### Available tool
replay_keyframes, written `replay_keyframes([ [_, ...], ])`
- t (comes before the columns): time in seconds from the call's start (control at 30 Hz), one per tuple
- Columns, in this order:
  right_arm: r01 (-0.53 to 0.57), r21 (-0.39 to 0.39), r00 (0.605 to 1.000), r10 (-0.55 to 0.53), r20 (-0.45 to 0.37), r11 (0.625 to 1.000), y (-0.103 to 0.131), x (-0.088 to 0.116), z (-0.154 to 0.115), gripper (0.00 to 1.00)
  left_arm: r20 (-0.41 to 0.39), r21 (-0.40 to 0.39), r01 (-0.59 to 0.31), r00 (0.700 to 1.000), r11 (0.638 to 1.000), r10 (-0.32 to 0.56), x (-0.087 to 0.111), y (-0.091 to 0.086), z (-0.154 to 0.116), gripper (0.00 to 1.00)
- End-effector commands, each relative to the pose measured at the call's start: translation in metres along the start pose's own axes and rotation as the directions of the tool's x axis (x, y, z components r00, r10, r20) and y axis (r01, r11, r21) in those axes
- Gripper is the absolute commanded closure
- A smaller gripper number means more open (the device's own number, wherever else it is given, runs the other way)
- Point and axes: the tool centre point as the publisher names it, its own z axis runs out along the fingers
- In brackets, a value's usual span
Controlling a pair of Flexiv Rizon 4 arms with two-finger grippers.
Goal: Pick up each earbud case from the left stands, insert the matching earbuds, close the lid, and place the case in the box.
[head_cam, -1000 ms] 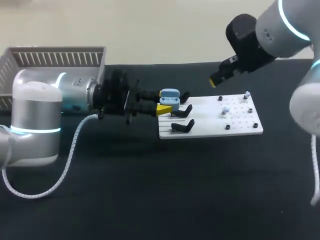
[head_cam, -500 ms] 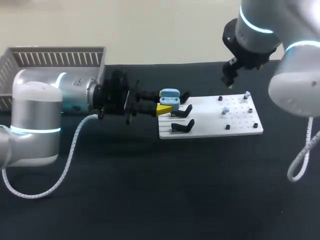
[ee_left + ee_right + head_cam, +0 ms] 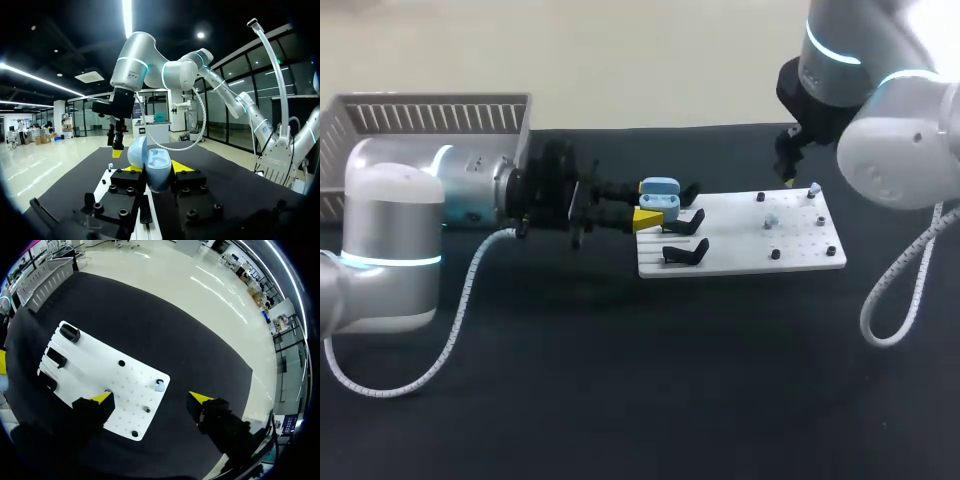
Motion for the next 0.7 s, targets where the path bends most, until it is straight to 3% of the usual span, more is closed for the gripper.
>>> replay_keyframes([
  [0.03,0.013,-0.028,0.999,-0.014,-0.031,1.000,0.002,-0.004,0.011,0.48,0.001,-0.006,-0.003,1.000,1.000,0.003,0.001,-0.002,0.000,1.00],
  [0.23,0.029,-0.036,0.998,-0.031,-0.048,0.999,0.002,0.001,0.019,0.61,0.001,-0.006,-0.003,1.000,1.000,0.003,0.001,-0.002,0.000,1.00],
  [0.4,0.016,-0.042,0.998,-0.018,-0.064,0.999,-0.005,0.005,0.028,0.57,0.001,-0.006,-0.003,1.000,1.000,0.003,0.001,-0.002,0.000,1.00],
  [0.7,0.013,-0.051,0.997,-0.017,-0.082,0.999,-0.012,0.007,0.041,0.59,0.001,-0.006,-0.003,1.000,1.000,0.003,0.001,-0.002,0.000,1.00],
])
